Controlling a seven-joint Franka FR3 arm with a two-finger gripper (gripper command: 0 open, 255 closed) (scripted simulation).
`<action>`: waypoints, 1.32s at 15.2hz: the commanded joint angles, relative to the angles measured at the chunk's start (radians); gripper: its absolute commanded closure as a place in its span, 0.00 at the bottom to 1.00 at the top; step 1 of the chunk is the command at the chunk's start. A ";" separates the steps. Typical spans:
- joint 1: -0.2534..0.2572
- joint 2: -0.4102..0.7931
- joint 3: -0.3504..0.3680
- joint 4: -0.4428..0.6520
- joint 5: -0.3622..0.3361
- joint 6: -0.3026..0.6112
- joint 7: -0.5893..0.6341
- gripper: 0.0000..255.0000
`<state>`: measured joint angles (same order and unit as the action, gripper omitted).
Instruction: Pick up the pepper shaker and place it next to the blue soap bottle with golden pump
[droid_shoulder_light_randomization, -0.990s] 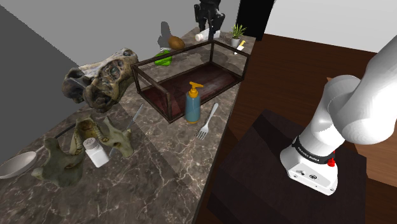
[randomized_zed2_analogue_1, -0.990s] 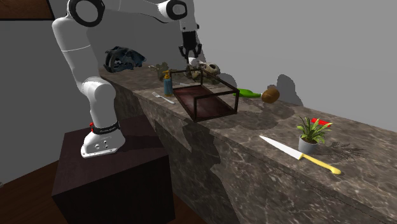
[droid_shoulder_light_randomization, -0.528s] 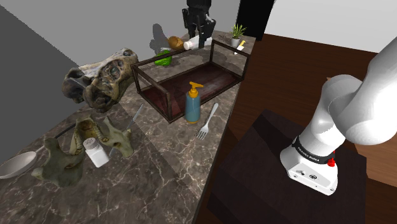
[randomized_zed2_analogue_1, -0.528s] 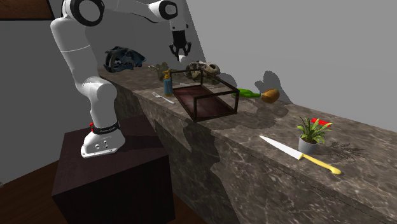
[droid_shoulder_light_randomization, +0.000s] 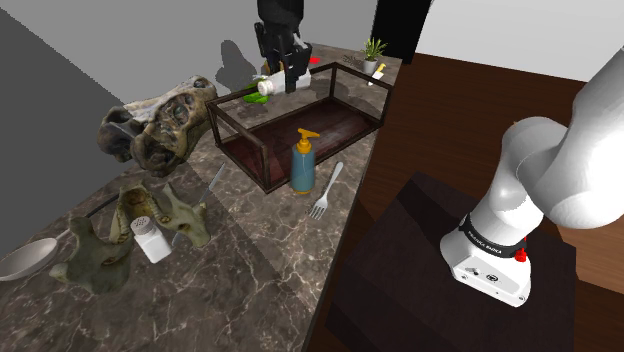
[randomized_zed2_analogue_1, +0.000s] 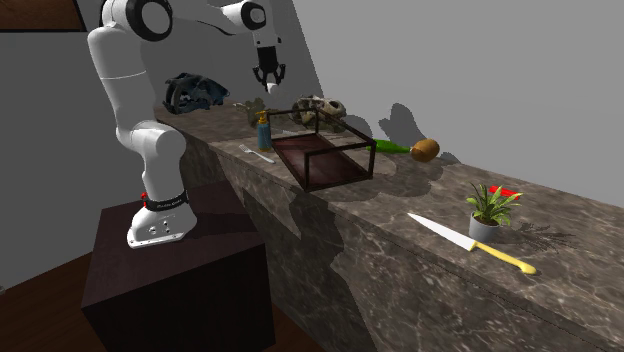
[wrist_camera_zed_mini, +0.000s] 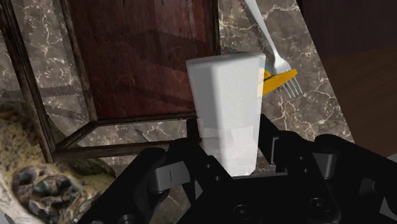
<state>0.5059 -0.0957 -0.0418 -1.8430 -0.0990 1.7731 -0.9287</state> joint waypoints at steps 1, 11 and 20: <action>0.019 0.023 0.023 0.027 0.002 -0.007 0.042 1.00; 0.128 0.198 0.132 0.246 -0.008 -0.072 0.256 1.00; 0.133 0.205 0.135 0.147 -0.011 0.032 0.275 1.00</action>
<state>0.6386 0.1110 0.0932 -1.6808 -0.1095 1.7910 -0.6550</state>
